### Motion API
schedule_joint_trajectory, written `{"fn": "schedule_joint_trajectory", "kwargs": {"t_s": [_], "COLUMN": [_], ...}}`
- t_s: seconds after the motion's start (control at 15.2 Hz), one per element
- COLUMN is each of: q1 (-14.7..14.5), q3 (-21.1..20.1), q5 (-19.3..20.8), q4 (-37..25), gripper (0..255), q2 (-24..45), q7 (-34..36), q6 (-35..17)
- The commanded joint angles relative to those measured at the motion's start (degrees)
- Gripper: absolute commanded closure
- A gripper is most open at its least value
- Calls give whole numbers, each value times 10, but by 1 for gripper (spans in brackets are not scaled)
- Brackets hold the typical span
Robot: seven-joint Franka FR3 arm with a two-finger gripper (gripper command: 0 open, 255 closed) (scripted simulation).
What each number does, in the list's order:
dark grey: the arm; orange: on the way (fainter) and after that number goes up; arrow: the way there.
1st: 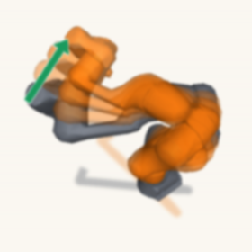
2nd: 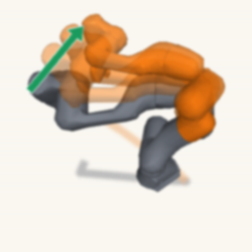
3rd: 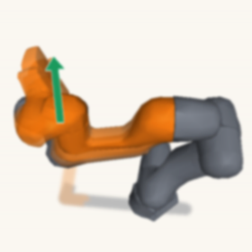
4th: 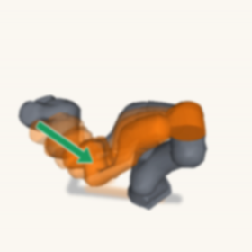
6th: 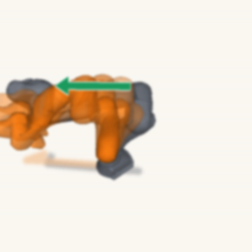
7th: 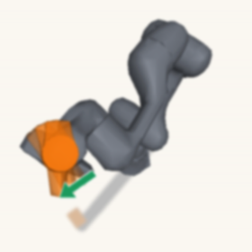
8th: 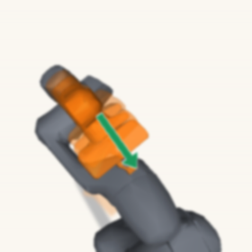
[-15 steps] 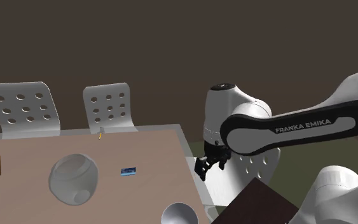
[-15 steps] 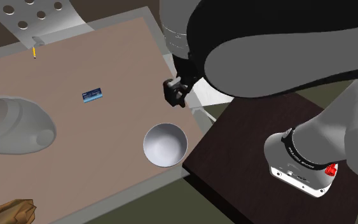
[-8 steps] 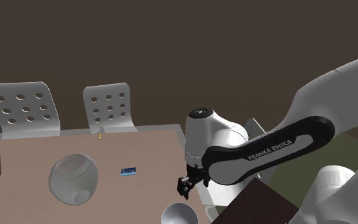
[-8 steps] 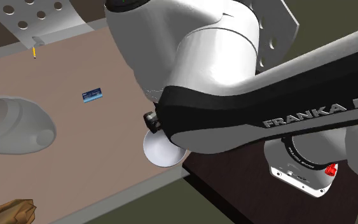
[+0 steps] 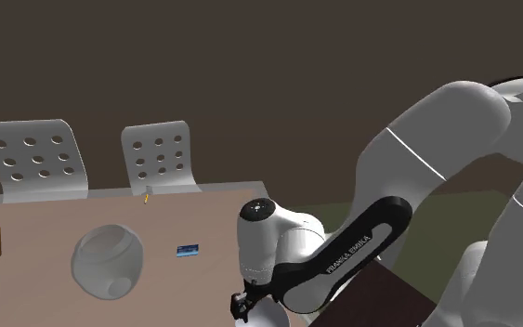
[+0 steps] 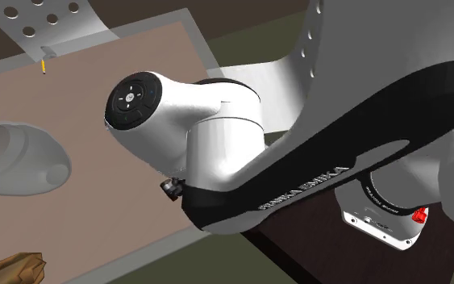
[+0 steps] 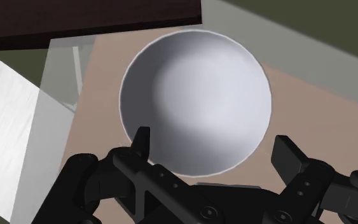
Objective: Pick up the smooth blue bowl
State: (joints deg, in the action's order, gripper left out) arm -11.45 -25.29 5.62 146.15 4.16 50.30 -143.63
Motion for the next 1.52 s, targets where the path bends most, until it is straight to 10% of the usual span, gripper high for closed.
{"fn": "schedule_joint_trajectory", "kwargs": {"t_s": [0.0,0.33,0.92,0.99,1.45], "q1": [-10,-68,-96,-96,-96], "q3": [4,41,78,78,79], "q5": [48,139,182,182,183], "q4": [-24,-97,-114,-113,-113], "gripper": [0,0,0,255,255], "q2": [56,175,237,237,237], "q7": [49,146,178,178,178], "q6": [-25,-56,-99,-99,-100]}}
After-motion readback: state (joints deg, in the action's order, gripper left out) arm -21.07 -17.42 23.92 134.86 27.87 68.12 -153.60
